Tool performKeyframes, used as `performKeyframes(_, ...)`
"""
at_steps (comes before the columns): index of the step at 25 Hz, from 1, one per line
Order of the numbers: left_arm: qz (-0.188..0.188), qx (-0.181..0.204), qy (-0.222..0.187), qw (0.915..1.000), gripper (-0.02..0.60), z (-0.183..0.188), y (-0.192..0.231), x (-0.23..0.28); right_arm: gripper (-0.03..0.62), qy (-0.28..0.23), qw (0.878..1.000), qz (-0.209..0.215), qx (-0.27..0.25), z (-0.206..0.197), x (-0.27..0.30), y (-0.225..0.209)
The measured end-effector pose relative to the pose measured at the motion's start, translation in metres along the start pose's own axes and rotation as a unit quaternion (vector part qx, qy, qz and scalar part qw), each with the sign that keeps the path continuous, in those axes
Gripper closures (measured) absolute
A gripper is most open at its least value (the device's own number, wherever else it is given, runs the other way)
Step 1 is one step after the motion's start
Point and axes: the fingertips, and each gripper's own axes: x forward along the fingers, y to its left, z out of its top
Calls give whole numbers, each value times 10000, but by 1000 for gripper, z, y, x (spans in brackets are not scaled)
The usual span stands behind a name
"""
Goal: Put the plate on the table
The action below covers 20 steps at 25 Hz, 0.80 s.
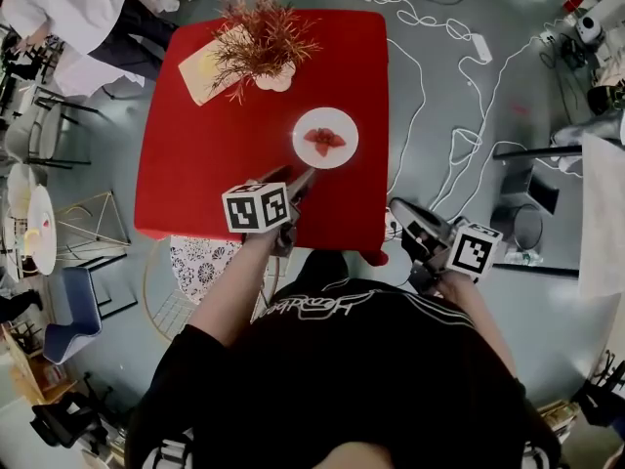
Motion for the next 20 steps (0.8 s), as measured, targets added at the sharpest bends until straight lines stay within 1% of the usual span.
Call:
performKeyframes(1,-110,-47,-113,9999,347,0,-10,-7,586,7,10000,24,-69,-2,-4,4)
performKeyframes(3,-293,17,-287,9992,375,-2,-34,-22,586,-4,9998,141,-144,-5,-12,16)
performKeyframes(5,-533,110,-450,9975,440,-4,-61,-38,586,-5,9993,265,-274,-10,-21,27)
performKeyframes(7,-858,123,-635,9942,518,-6,-92,-55,586,31,9984,302,-473,-17,-32,36)
performKeyframes(8,-1036,101,-702,9921,534,-9,-108,-63,586,49,9979,314,-557,-21,-39,40)
performKeyframes(11,-1553,-59,-844,9842,542,-25,-154,-91,586,100,9957,363,-848,-37,-61,53)
performKeyframes(13,-1801,-74,-960,9789,563,-36,-181,-110,586,176,9923,342,-1179,-47,-76,64)
performKeyframes(15,-1997,-14,-1070,9740,572,-48,-205,-128,586,252,9876,335,-1510,-59,-90,74)
performKeyframes(17,-2165,15,-1132,9697,572,-62,-225,-145,586,282,9844,415,-1687,-70,-103,86)
performKeyframes(20,-2357,-38,-1237,9639,574,-80,-250,-169,586,338,9789,564,-1937,-86,-121,102)
